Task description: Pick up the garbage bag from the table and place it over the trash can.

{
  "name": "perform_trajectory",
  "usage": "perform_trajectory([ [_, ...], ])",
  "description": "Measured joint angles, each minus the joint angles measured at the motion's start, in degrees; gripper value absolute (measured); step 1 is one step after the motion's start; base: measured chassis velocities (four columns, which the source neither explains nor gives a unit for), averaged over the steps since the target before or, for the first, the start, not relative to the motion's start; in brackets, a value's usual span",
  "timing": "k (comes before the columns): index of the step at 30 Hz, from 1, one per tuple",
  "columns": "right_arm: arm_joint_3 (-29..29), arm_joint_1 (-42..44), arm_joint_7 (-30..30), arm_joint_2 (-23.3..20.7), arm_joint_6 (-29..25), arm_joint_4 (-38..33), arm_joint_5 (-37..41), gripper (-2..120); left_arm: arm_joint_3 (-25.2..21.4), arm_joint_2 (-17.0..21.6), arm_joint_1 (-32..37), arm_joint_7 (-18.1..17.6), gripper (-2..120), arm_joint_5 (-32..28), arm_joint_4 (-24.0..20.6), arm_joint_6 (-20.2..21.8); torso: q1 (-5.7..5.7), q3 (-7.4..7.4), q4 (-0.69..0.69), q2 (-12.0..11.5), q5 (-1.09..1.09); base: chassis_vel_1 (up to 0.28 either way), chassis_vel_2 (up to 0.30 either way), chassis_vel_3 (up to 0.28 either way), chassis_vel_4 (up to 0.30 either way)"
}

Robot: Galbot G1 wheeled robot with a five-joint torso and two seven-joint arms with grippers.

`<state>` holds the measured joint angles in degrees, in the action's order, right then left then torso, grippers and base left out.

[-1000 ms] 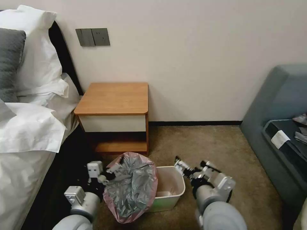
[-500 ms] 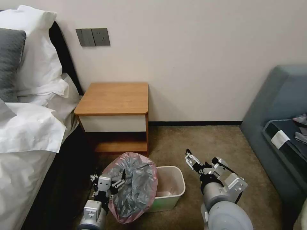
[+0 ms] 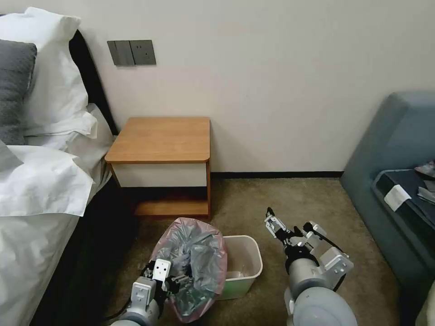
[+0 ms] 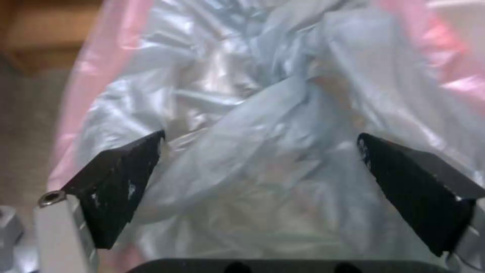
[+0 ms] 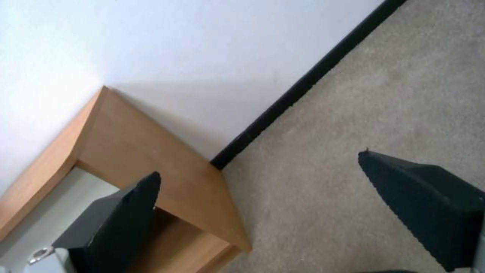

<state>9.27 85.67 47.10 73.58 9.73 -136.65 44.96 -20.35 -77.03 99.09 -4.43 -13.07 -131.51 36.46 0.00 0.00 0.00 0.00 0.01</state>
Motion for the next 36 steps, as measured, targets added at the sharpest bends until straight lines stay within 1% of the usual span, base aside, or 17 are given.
perform_trajectory([
  [1,-0.2,-0.1,-0.1,0.1,-0.1,0.1,-0.4,100,0.1,-0.6,-0.4,-0.7,99,-1.8,0.0,0.1,0.0,0.0,0.0,0.0,0.0,0.0,0.0,0.0,0.0],
  [3,-0.2,-0.1,-0.2,0.2,-0.1,0.1,-0.5,100,0.1,-0.8,-0.6,-1.1,99,-2.3,0.0,0.1,0.0,0.0,0.0,0.0,0.0,0.0,0.0,0.0,0.0],
  [5,-0.3,-0.1,-0.3,0.4,-0.2,0.0,-0.9,100,-0.3,-1.3,-1.1,-3.2,99,-3.5,0.3,-0.3,0.0,0.0,0.0,0.0,0.0,0.0,0.0,0.0,0.0],
  [7,-0.3,0.0,-0.3,0.5,-0.2,0.0,-1.0,100,-0.4,-1.4,-1.2,-3.7,99,-3.7,0.3,-0.5,0.0,0.0,0.0,0.0,0.0,0.0,0.0,0.0,0.0],
  [9,-0.3,0.2,-0.4,0.7,-0.4,0.1,-1.4,100,-1.0,-2.0,-1.3,-6.1,99,-5.9,0.3,-1.0,0.0,0.0,0.0,0.0,0.0,0.0,0.0,0.0,0.0],
  [11,-0.3,0.2,-0.5,0.7,-0.4,0.1,-1.5,100,-1.0,-2.1,-1.3,-6.4,99,-6.3,0.3,-1.1,0.0,0.0,0.0,0.0,0.0,0.0,0.0,0.0,0.0],
  [12,-0.4,0.3,-0.5,0.8,-0.5,0.3,-1.8,100,-1.1,-2.7,-1.3,-8.5,99,-9.5,-0.1,-1.2,0.0,0.0,0.0,0.0,0.0,0.0,0.0,0.0,0.0],
  [13,-0.5,0.3,-0.6,0.9,-0.5,0.3,-1.9,100,-1.2,-3.1,-1.5,-10.3,99,-11.4,-0.2,-1.0,0.0,0.0,0.0,0.0,0.0,0.0,0.0,0.0,0.0],
  [15,-0.5,0.3,-0.6,0.9,-0.5,0.3,-1.9,100,-1.2,-3.2,-1.5,-10.6,98,-11.7,-0.2,-0.9,0.0,0.0,0.0,0.0,0.0,0.0,0.0,0.0,0.0],
  [17,-0.6,0.1,-0.7,0.9,-0.5,0.5,-2.2,100,-1.5,-3.6,-2.1,-12.6,98,-13.3,0.3,0.1,0.0,0.0,0.0,0.0,0.0,0.0,0.0,0.0,0.0],
  [18,-0.6,0.1,-0.7,0.9,-0.5,0.5,-2.2,100,-1.5,-3.6,-2.1,-12.6,98,-13.3,0.3,0.1,0.0,0.0,0.0,0.0,0.0,0.0,0.0,0.0,0.0],
  [20,-0.6,-0.1,-0.8,0.9,-0.5,0.7,-2.3,100,-1.6,-3.9,-2.3,-13.9,97,-14.3,0.6,0.5,0.0,0.0,0.0,0.0,0.0,0.0,0.0,0.0,0.0],
  [23,-0.6,-0.1,-0.9,0.9,-0.5,0.7,-2.4,100,-1.7,-4.1,-2.4,-14.5,97,-14.5,0.8,0.7,0.0,0.0,0.0,0.0,0.0,0.0,0.0,0.0,0.0],
  [25,-0.7,0.0,-1.0,1.0,-0.6,1.0,-2.8,100,-1.7,-4.5,-2.7,-15.3,95,-16.0,1.1,0.7,0.0,0.0,0.0,0.0,0.0,0.0,0.0,0.0,0.0],
  [29,-0.7,0.0,-1.1,1.0,-0.7,1.1,-3.0,100,-1.5,-5.0,-2.9,-15.5,94,-16.8,1.4,0.7,0.0,0.0,0.0,0.0,0.0,0.0,0.0,0.0,0.0],
  [36,-0.7,0.3,-1.3,1.2,-1.0,0.9,-3.4,100,-0.3,-6.7,-4.2,-15.4,92,-16.7,3.9,1.6,0.0,0.0,0.0,0.0,0.0,0.0,0.0,0.0,0.0],
])
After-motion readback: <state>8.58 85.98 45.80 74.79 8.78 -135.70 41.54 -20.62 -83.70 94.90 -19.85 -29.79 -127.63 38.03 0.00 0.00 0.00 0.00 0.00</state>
